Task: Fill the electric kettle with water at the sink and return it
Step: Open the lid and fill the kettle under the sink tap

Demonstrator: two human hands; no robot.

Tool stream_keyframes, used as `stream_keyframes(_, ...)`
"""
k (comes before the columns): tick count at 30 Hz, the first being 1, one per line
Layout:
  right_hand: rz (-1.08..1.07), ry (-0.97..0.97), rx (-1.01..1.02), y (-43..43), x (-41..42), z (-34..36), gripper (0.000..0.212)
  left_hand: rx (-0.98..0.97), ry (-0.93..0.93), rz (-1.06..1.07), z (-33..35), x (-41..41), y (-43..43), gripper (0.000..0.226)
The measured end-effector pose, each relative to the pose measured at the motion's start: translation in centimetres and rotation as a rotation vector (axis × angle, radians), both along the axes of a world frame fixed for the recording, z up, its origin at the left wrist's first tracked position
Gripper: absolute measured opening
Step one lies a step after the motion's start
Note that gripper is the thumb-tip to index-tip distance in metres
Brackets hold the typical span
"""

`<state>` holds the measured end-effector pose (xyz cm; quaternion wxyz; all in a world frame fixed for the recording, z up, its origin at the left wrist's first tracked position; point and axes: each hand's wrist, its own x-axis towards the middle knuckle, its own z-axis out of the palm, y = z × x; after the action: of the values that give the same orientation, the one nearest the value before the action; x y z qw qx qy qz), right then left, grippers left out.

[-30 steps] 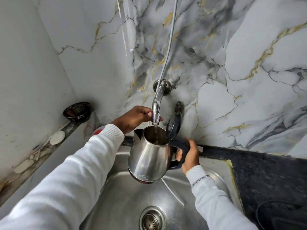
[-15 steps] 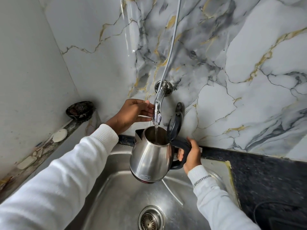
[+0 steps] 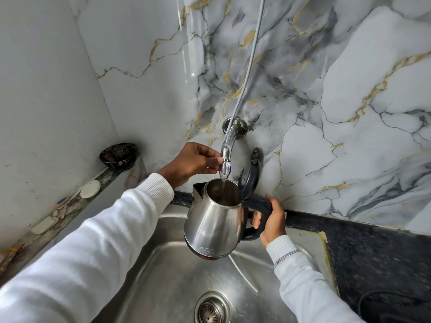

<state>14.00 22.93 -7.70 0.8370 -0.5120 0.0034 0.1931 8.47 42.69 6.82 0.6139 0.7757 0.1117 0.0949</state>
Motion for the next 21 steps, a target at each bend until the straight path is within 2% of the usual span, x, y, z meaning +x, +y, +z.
stream_keyframes(13,0.009,-0.001,0.001,-0.2,0.0,-0.4,0.061,0.016,-0.005,0.006,0.0,-0.1,-0.4,0.016)
stream_keyframes(21,-0.003,-0.010,-0.007,-0.2,0.0,-0.5,0.056,0.113,0.028,0.143,-0.5,0.3,-1.5,0.028)
